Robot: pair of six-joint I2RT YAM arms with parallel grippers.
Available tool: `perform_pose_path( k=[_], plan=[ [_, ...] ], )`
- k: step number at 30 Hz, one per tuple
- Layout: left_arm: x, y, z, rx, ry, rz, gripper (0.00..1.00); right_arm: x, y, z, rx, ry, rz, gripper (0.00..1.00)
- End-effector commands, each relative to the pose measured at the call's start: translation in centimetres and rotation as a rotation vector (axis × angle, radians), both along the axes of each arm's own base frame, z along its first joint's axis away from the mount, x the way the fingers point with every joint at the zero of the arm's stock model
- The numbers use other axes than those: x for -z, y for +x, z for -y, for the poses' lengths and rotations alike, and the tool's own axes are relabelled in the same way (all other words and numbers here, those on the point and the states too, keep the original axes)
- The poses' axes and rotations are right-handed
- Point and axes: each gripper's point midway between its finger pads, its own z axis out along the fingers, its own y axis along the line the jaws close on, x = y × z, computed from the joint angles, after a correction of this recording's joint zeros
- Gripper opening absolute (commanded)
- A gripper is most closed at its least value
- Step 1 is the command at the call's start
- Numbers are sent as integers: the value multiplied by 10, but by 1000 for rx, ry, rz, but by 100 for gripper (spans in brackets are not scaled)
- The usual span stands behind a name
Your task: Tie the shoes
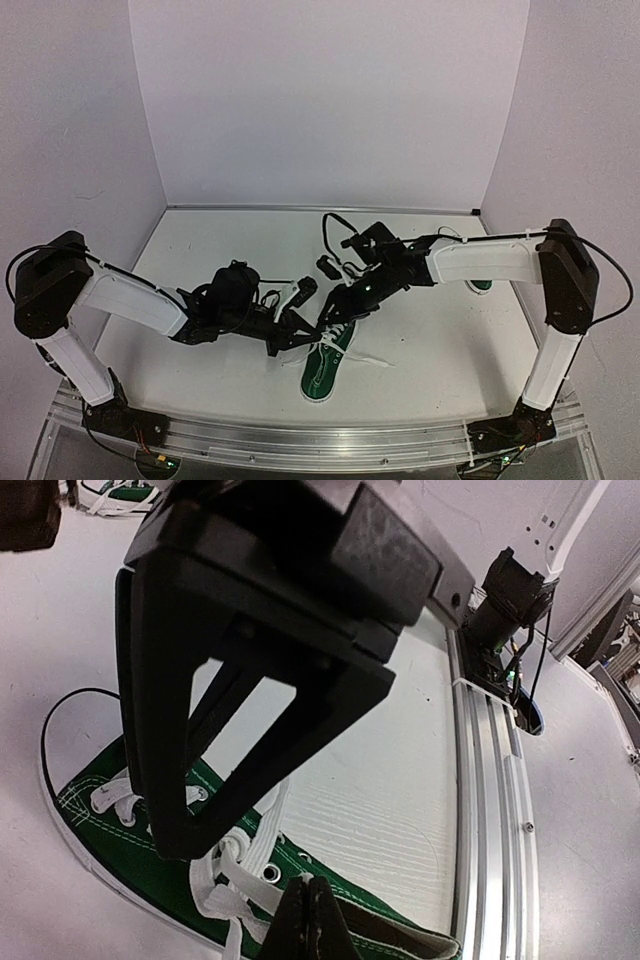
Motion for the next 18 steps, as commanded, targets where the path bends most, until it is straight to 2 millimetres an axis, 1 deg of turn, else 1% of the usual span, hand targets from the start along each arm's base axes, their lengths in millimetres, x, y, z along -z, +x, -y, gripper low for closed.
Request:
perform_pose_path(
  k=[1, 4, 6, 9, 11, 14, 18],
  plan=[
    [-17, -1, 7, 31, -45, 52, 0, 10, -7, -4, -62, -44, -7, 30],
    [-17, -1, 7, 33, -42, 51, 0, 17, -9, -4, -77, -76, -10, 28],
    [-17, -1, 7, 31, -40, 52, 0, 19, -12, -6, -91, -86, -9, 26],
    [-16, 0, 7, 25, -34, 53, 0, 19, -13, -4, -96, -97, -1, 19],
    [-15, 1, 7, 24, -31, 53, 0, 16, -13, -3, -97, -98, 8, 11],
    [-13, 2, 7, 15, -25, 50, 0, 8, -13, 0, -91, -92, 27, 1],
    [-11, 6, 6, -9, -17, 40, 0, -3, -11, 7, -62, -92, 62, 0]
  ],
)
